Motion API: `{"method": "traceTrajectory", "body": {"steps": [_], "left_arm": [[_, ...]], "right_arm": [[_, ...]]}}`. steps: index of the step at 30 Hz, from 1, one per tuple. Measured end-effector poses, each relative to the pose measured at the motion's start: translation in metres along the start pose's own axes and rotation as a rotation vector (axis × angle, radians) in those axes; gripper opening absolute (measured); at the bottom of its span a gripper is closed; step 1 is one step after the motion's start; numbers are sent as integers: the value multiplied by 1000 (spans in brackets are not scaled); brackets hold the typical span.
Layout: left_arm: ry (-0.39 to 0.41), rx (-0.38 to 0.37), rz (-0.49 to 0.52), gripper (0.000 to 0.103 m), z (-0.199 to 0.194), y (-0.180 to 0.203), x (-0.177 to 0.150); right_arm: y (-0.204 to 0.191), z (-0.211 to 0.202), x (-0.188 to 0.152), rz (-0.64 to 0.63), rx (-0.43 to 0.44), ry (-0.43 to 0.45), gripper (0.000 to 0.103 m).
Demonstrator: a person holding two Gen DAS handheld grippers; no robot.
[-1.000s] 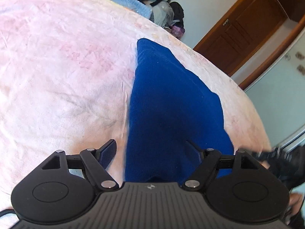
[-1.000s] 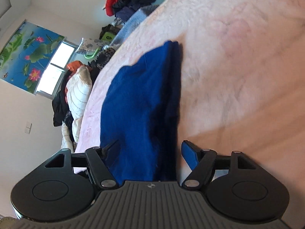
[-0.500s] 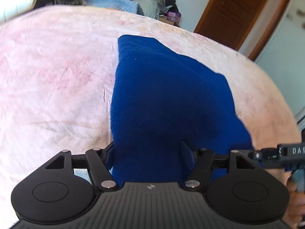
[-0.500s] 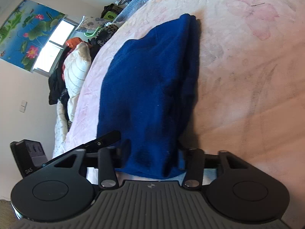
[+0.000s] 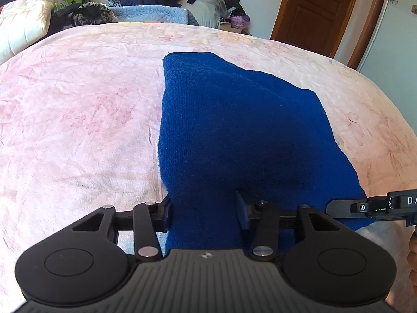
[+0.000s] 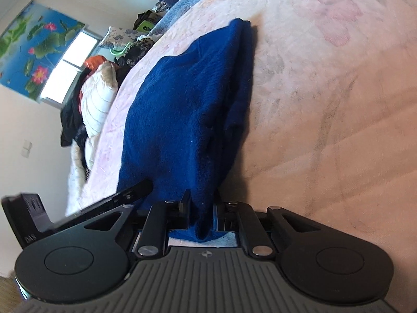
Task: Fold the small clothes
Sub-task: 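Press the folded edges down and open both grippers, withdrawing from the bundle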
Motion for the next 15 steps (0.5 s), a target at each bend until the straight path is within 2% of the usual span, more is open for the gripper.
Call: {"method": "traceTrajectory", "body": {"steps": [4,9,10,12,13,15], "left_arm": [[-2,14,18,41,0,3,0],[1,17,19,38,1,4,0],[1,13,19,35,1,4,-1],[-2,-3,7,23,0,4,0],[-1,-8,0,20,-1,4,2],[-4,-17,-11,14,-4,2,4]], "right_arm": [[-15,-5,-5,-125,-85,55,20],[-11,-6,-4,-114,-74,57,20],[-10,-6,-4,-108,-71,55,20],[-10,-5,-4,-100,-68,53,20],[-9,-5,-3,-91,-62,48,13],[-10,-5,-3,-73,-45,36,13]]}}
Point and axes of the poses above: each gripper's, at about its wrist camera, not at the fingertips, and z roughly the way its jaws point, y to its right, x to its top, the point moved 4 cm from there along z, roughly the way its jaws point, and after that the axes turned 15 degrees about -x, right-handed, at the moved point
